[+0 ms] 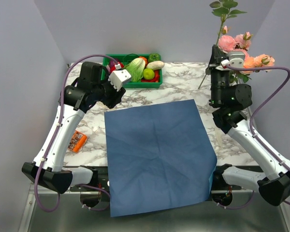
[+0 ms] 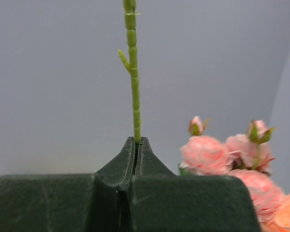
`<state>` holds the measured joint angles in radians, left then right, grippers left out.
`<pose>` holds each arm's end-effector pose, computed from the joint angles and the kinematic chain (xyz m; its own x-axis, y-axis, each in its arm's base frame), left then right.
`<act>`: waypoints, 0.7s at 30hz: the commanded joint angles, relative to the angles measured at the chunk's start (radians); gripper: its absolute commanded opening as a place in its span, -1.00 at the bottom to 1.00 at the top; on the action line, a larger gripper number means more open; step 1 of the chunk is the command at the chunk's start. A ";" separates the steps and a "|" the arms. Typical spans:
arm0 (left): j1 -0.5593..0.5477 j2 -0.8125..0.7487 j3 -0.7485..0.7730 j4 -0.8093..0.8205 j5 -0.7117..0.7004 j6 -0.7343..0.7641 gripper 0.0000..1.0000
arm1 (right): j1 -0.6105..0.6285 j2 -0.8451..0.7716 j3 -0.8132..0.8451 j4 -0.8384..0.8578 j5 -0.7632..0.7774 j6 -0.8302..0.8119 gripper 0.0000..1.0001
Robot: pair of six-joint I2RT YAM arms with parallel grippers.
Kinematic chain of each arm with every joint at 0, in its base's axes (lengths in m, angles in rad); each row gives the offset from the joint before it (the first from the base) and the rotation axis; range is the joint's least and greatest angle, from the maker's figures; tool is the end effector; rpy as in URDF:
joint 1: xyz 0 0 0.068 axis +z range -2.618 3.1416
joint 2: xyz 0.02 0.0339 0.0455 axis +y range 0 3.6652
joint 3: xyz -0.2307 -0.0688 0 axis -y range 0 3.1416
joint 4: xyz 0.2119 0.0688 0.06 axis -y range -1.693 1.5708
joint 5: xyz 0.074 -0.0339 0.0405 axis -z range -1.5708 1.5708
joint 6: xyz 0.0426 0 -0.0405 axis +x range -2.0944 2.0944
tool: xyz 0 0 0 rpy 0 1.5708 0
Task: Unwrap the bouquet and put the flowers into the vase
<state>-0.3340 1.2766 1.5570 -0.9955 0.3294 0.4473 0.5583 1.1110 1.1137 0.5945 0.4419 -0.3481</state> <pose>0.2094 -0.0872 0.3756 -0.3245 0.5458 -0.7725 0.7557 0.6408 0.1353 0.1983 0.1024 0.4441 0.5094 -0.0454 -0.8594 -0.0055 0.9984 -0.0560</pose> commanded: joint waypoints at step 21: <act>0.006 0.004 -0.011 0.014 0.008 0.028 0.13 | -0.353 0.148 -0.031 0.424 0.112 -0.261 -0.99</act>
<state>-0.3340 1.2793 1.5555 -0.9886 0.3294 0.4564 0.2470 1.2320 1.0958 0.8845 0.4973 -0.5968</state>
